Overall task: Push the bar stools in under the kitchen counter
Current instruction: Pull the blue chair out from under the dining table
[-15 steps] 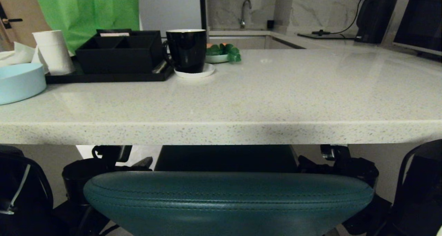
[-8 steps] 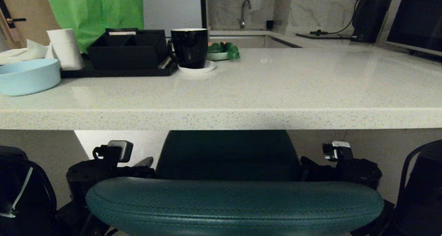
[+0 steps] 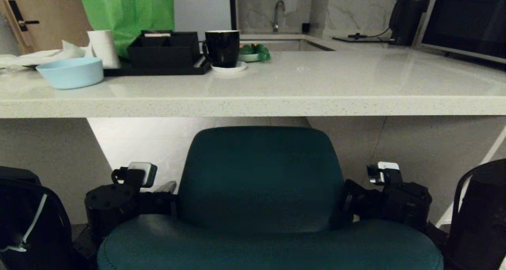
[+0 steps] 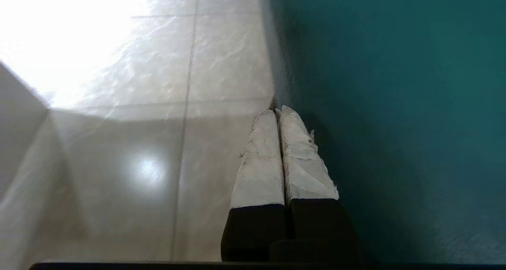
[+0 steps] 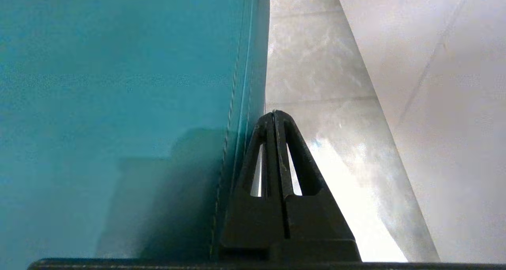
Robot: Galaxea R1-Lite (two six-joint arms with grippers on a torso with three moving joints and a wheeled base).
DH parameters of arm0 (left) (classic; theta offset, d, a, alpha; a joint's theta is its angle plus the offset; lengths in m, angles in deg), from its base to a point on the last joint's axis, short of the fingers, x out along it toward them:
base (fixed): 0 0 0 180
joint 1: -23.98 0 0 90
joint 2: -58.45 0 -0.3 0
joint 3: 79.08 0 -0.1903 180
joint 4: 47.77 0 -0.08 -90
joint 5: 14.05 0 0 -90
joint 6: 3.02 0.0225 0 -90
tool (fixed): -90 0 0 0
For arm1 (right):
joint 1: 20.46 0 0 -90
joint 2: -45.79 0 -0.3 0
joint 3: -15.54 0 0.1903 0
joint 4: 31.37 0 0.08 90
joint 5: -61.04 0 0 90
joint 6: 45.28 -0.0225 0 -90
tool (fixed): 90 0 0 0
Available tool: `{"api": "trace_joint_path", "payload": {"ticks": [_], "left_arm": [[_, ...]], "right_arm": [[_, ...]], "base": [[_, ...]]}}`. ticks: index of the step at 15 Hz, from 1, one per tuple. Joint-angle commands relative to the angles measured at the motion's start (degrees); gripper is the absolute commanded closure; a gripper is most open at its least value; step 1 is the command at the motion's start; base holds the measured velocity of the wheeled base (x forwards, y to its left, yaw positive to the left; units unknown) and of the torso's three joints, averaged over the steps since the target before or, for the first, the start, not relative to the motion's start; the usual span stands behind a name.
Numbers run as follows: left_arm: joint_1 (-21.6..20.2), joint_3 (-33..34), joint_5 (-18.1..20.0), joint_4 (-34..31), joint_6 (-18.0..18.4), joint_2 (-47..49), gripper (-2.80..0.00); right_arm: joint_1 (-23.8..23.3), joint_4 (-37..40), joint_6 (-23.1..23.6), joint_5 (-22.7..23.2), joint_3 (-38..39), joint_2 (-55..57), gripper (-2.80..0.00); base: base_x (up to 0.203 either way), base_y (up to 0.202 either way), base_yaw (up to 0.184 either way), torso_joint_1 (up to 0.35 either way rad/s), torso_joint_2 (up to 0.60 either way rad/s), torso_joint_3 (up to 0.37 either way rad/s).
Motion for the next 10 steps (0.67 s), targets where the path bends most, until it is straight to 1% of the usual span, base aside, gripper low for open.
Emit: {"api": "trace_joint_path", "payload": {"ticks": [1, 8, 9, 10], "left_arm": [[0.4, -0.1, 0.0, 1.1, 0.0, 0.2, 0.0], [0.5, -0.1, -0.2, 1.1, 0.0, 0.1, 0.0], [0.4, -0.2, -0.2, 1.1, 0.0, 0.2, 0.0], [0.4, -0.6, -0.6, 1.1, 0.0, 0.3, 0.0]], "right_arm": [[0.1, -0.7, -0.1, 0.2, -0.1, 0.2, 0.0], [0.1, -0.7, -0.1, 0.2, -0.1, 0.1, 0.0], [0.1, -0.7, -0.1, 0.2, -0.2, 0.1, 0.0], [0.1, -0.7, 0.0, 0.2, -0.2, -0.1, 0.0]], "base": [[-0.195, 0.0, -0.003, 0.002, 0.0, -0.002], [-0.193, 0.0, -0.001, 0.003, 0.0, 0.0], [-0.124, 0.0, 0.006, -0.004, 0.0, 0.002], [0.0, 0.0, 0.0, 0.0, 0.0, 0.0]]}}
